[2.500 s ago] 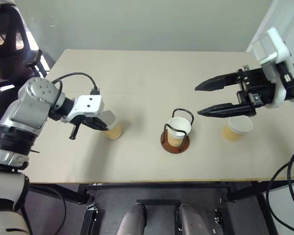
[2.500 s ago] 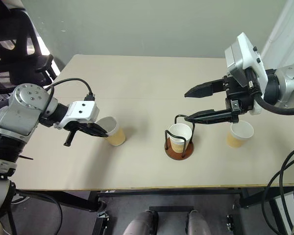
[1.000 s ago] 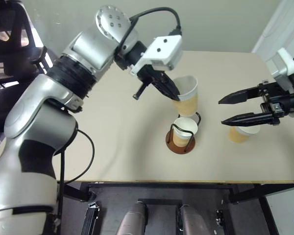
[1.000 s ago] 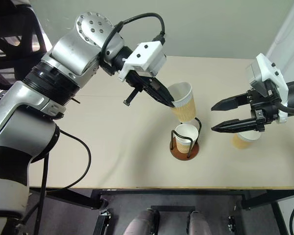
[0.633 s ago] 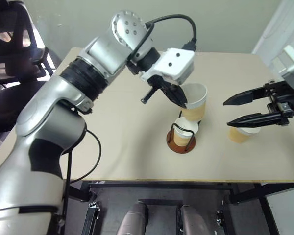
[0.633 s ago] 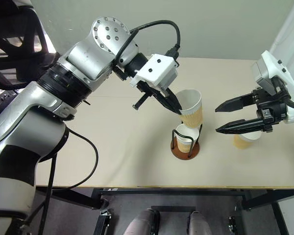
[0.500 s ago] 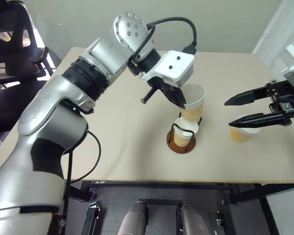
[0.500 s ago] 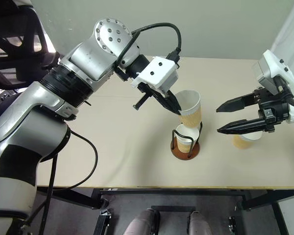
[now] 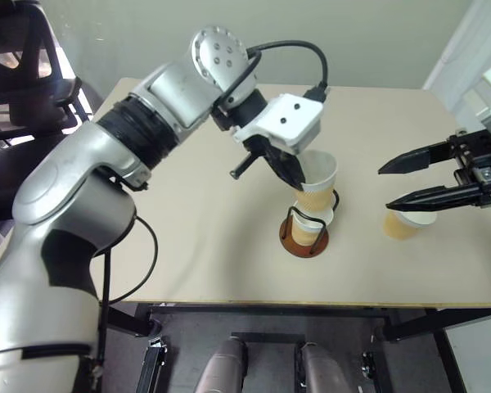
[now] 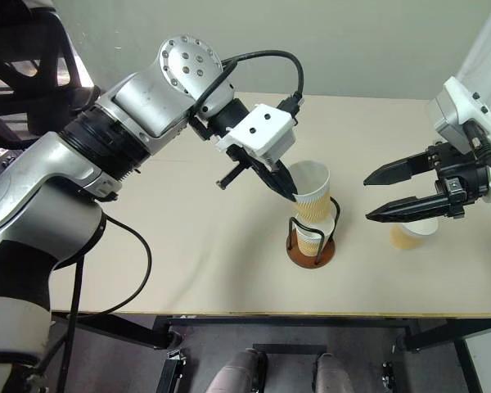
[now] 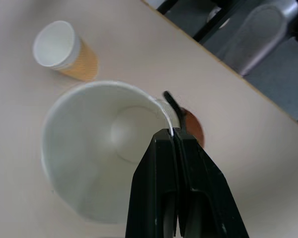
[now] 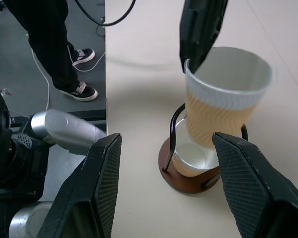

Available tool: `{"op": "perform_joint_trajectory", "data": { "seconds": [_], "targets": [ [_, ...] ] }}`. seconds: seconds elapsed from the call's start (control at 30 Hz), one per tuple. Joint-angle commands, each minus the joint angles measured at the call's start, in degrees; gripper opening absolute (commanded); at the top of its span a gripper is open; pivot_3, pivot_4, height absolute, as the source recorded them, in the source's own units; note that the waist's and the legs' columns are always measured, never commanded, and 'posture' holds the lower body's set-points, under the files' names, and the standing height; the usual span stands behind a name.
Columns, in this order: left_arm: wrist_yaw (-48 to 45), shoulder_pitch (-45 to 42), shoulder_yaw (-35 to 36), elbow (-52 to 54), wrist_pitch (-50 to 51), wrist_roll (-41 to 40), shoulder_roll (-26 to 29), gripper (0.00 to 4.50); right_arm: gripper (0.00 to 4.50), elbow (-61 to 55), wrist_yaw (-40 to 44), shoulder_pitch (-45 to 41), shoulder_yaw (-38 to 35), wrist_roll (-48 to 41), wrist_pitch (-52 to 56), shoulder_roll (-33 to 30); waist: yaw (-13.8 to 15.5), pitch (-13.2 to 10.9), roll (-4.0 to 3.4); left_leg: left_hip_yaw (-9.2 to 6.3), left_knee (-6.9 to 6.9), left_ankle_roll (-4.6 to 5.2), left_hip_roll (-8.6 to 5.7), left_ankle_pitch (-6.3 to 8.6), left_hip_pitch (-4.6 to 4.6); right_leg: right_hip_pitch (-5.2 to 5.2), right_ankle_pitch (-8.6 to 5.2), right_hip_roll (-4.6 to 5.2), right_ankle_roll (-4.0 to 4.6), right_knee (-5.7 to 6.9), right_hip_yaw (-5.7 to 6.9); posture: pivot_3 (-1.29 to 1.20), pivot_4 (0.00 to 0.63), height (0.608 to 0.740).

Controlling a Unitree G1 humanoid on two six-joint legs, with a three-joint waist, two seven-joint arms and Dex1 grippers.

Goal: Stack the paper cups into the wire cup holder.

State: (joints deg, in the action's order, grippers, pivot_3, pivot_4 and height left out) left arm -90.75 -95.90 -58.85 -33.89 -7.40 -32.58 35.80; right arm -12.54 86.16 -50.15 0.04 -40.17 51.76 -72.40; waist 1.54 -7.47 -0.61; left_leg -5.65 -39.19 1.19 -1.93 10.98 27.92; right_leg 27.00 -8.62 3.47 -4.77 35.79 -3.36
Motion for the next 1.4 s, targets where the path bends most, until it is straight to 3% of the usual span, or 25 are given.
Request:
{"op": "perform_joint_trajectory", "data": {
  "seconds": [0.03,1.1,1.2,1.4],
  "targets": [
    [-1.7,-1.5,0.2,1.5,0.2,-1.8,0.7,0.01,2.92,-0.1,0.0,-1.4,-0.9,0.2,-0.7,-0.3,0.0,0.0,0.0,-0.03,-0.02,0.0,0.0,0.0,0.01,-0.01,0.0,0.04,0.0,0.0,-0.04,0.0,0.15,0.74],
    [-1.7,-0.5,-2.9,4.0,0.8,0.5,2.3,0.01,2.92,0.2,-1.1,-2.4,-0.1,1.6,-0.6,1.1,0.0,0.0,0.0,-0.01,0.0,-0.01,0.0,0.0,-0.01,-0.02,0.01,0.02,0.01,-0.01,0.01,0.0,0.15,0.74],
    [-1.7,-0.1,-3.3,4.5,0.5,0.6,2.3,0.56,2.92,0.1,-1.2,-2.1,-0.2,1.7,-0.7,1.1,0.0,0.0,-0.01,0.01,0.0,-0.01,-0.02,0.0,-0.02,-0.02,0.01,-0.01,0.01,0.0,0.02,0.0,0.15,0.74],
    [-1.7,0.1,-2.7,4.4,0.6,0.1,2.3,2.7,2.92,0.0,-1.3,-1.4,-0.5,2.0,-0.9,1.0,0.0,0.0,0.0,0.02,-0.01,-0.01,-0.03,-0.01,-0.02,-0.02,0.02,-0.02,0.01,0.01,0.04,0.0,0.15,0.74]
  ]
}}
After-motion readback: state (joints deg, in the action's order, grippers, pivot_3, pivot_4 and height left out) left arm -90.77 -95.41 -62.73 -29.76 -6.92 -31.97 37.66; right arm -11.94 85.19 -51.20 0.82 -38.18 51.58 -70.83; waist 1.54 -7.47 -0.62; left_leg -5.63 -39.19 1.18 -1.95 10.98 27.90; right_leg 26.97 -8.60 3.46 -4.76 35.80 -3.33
